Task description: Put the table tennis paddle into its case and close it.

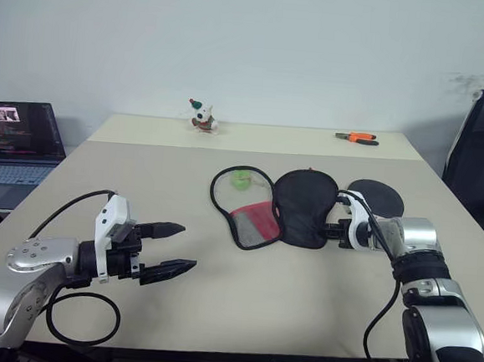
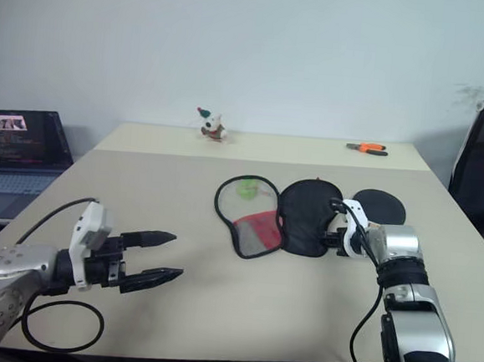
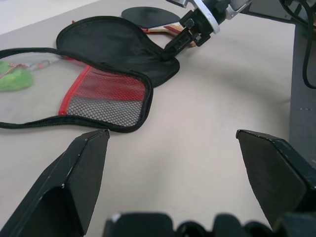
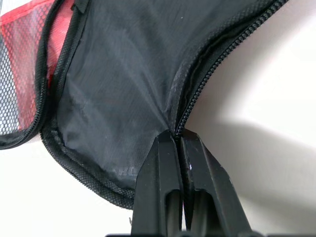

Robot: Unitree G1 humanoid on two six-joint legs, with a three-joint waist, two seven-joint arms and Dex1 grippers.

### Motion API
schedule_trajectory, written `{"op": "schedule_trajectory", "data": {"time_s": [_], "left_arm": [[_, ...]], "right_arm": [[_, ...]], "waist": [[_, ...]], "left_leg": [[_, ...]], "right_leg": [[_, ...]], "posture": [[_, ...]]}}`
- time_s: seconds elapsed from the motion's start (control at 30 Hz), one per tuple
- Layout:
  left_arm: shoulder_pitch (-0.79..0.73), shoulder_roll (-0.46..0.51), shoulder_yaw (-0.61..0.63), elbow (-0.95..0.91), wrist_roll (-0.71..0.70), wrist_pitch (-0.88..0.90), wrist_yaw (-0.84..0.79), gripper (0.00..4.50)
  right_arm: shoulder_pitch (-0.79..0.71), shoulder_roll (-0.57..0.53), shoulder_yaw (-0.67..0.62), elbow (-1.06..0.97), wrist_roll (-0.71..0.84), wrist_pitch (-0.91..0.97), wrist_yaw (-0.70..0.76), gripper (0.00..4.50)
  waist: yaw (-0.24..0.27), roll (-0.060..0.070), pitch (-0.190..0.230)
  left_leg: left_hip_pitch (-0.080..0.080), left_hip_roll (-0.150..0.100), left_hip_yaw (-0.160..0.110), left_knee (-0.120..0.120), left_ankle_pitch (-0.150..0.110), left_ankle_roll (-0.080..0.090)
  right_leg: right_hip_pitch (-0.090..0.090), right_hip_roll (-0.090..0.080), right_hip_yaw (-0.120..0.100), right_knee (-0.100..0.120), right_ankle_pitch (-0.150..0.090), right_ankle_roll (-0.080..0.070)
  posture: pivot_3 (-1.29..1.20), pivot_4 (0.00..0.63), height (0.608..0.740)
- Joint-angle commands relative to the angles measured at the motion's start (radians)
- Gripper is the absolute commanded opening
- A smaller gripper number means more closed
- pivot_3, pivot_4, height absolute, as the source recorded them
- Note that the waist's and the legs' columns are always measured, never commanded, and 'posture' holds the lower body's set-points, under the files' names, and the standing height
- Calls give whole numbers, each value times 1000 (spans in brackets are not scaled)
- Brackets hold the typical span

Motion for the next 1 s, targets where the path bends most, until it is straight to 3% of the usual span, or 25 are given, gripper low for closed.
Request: {"op": "schedule_trajectory", "data": {"time_s": [0.03,0.47,0.57,0.83,0.93,1.0], "left_arm": [[-8,19,40,-32,-23,4,-1,4500],[-60,38,23,-3,-24,-2,-27,4500],[-64,35,19,0,-18,-6,-26,4500],[-52,21,20,-10,-16,-9,-15,4500],[-58,9,27,-11,-25,-9,-3,4500],[-65,-2,33,-13,-38,-3,6,4500]], "right_arm": [[43,-14,-2,-97,23,71,-14,20],[63,-33,-28,-84,30,61,-79,20],[48,-36,-41,-49,18,30,-111,621],[58,-102,-3,-93,25,-13,-52,3193],[33,-135,-70,-133,89,0,-15,4203],[8,-150,-137,-122,104,-33,-46,4203]], "waist": [[0,0,0],[4,-1,0],[4,-1,-1],[11,-3,-2],[12,-2,-1],[9,-2,-1]], "left_leg": [[0,0,0,0,0,0],[0,0,0,1,0,0],[1,0,0,1,0,0],[1,-2,0,4,0,0],[1,-2,0,3,0,0],[0,-2,0,2,0,0]], "right_leg": [[0,0,0,0,0,0],[0,1,0,0,0,0],[1,1,0,0,0,1],[3,0,1,0,2,4],[3,0,1,-2,2,4],[2,0,1,-2,2,3]], "posture": [[0,150,740],[0,150,740],[0,150,740],[0,150,740],[0,150,740],[0,150,740]]}}
